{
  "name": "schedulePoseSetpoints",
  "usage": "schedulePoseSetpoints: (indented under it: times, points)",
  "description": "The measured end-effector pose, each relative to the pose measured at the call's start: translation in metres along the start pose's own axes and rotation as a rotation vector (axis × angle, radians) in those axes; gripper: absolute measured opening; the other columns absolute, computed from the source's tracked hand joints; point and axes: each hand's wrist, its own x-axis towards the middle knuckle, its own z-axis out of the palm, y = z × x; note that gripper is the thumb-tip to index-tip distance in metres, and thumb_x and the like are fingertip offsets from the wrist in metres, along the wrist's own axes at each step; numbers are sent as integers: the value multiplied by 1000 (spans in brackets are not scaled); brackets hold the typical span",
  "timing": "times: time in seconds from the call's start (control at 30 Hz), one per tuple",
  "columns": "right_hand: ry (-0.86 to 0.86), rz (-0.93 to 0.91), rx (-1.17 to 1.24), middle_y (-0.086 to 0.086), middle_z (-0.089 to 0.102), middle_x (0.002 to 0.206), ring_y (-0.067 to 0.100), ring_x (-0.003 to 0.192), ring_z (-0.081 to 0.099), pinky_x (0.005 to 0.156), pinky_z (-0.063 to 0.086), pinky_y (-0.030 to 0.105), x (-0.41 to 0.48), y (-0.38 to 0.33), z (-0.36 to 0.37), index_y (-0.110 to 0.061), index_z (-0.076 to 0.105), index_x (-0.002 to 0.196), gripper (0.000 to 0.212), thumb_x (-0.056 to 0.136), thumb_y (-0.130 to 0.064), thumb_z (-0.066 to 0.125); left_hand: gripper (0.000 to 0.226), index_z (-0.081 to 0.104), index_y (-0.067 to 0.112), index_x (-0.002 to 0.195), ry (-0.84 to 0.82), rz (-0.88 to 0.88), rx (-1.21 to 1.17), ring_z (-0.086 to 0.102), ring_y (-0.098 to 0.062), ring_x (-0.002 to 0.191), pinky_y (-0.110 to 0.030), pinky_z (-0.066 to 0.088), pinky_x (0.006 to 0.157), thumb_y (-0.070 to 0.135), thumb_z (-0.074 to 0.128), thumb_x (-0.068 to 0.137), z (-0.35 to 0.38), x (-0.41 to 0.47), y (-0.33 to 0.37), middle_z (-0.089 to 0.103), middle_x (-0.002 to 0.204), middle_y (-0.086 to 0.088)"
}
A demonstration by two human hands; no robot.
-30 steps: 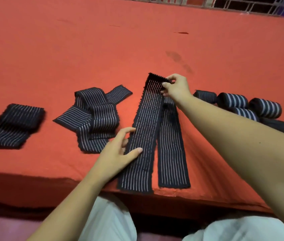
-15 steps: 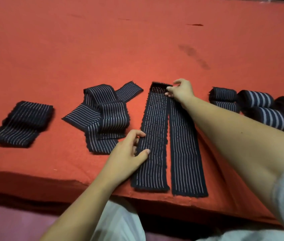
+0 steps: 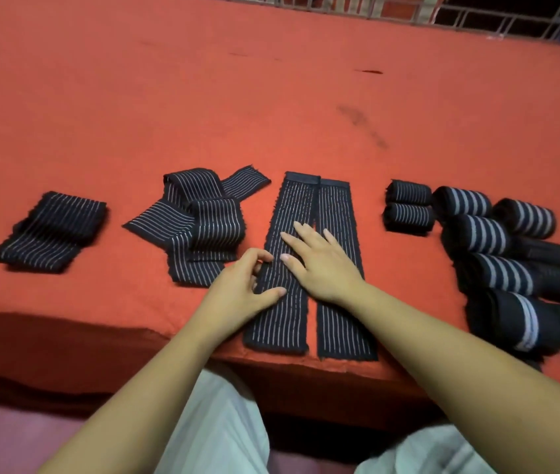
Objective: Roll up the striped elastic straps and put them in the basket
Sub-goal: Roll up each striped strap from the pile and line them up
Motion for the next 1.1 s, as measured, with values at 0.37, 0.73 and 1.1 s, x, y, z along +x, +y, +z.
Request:
schedulePoseSetpoints:
  times: [0.37,0.73,1.1]
  points:
    - [7,43,20,-3,15,166,14,154,8,125,1,43,-1,-3,-1,-31,31,155,55,104,-49,36,20,61,21,104,61,81,203,54,-2,66,-24,42,69,23,72,88,-36,-24,8,58,69,8]
    - [-61,244,478,12,66,117,26,109,62,97,49,39,40,-89,-23,0,61,127,69,79,-45,80,49,60,12,119,368,-268,364,46,-33,116,-45,36,103,40,76,82,-71,-17,-57,52,120,-12]
    - [80,212,1099,11,65,91,21,81,62,71,53,31,31,-104,-36,1,62,92,17,98,-15,60,36,61,24,114,347,-258,425,43,-26,122,-44,32,101,48,68,87,-70,-15,-58,55,121,1]
